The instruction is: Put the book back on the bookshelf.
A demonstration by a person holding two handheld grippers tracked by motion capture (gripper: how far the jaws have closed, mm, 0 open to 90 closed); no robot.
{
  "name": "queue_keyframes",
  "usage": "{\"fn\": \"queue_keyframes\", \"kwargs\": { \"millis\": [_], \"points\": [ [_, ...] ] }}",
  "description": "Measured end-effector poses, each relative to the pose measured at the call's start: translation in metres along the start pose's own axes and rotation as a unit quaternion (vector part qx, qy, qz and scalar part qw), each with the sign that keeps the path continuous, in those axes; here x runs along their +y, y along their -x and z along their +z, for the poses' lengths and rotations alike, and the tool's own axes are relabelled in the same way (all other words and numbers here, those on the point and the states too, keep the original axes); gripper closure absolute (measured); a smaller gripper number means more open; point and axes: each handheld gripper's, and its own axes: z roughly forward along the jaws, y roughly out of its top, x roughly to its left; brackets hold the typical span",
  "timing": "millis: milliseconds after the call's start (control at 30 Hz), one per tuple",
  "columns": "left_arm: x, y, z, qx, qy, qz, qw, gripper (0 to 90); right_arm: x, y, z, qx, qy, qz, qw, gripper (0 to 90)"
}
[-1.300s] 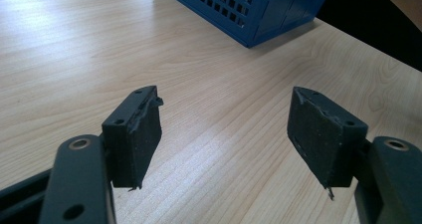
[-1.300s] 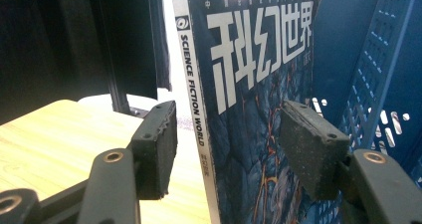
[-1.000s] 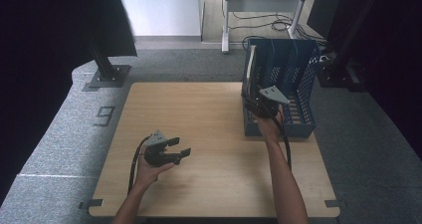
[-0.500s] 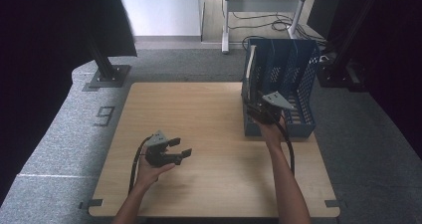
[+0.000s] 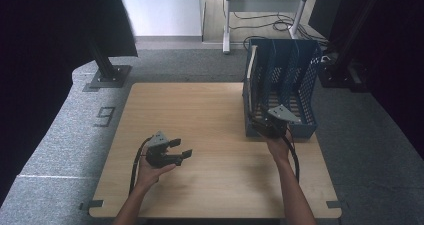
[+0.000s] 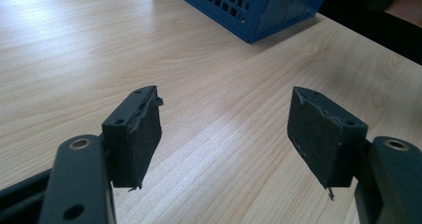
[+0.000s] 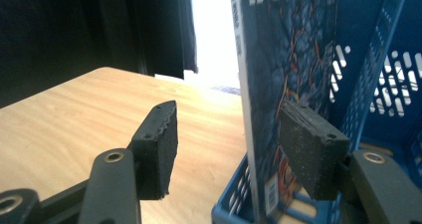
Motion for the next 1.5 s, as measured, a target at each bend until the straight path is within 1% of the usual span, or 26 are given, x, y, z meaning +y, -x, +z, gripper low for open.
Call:
{"fn": "queue_keyframes", "kwargs": {
  "millis": [333,467,600,900,1033,1233,1400,1500],
  "points": [
    [-0.001,0.0,0.001,0.001,-0.003,0.001,1.0,29.5,-0.023,-0.008,-0.029,0.018,-0.01,-0.008,0.9997,40.5],
    [-0.002,0.0,0.001,0.002,-0.003,0.0,1.0,29.5,-0.032,-0.009,-0.037,0.023,-0.011,-0.007,0.9996,40.5],
    [-0.002,0.0,0.001,0.003,-0.004,0.0,1.0,29.5,-0.042,-0.009,-0.043,0.026,-0.023,-0.007,0.9994,40.5],
    [-0.003,0.001,0.003,0.002,-0.008,0.002,1.0,29.5,-0.065,-0.004,-0.052,0.02,-0.054,-0.008,0.9983,40.4],
    [-0.004,0.003,0.004,0.001,-0.012,0.004,0.9999,29.4,-0.072,-0.002,-0.054,0.016,-0.064,-0.004,0.9978,40.3],
    [-0.004,0.003,0.004,0.001,-0.012,0.006,0.9999,29.4,-0.077,0.001,-0.056,0.013,-0.071,-0.001,0.9974,40.3],
    [-0.004,0.003,0.005,0.002,-0.013,0.005,0.9999,29.4,-0.077,0.001,-0.057,0.013,-0.069,0.0,0.9975,40.2],
    [-0.004,0.003,0.005,0.002,-0.014,0.006,0.9999,29.4,-0.079,0.0,-0.056,0.014,-0.073,-0.002,0.9972,39.9]
  ]
}}
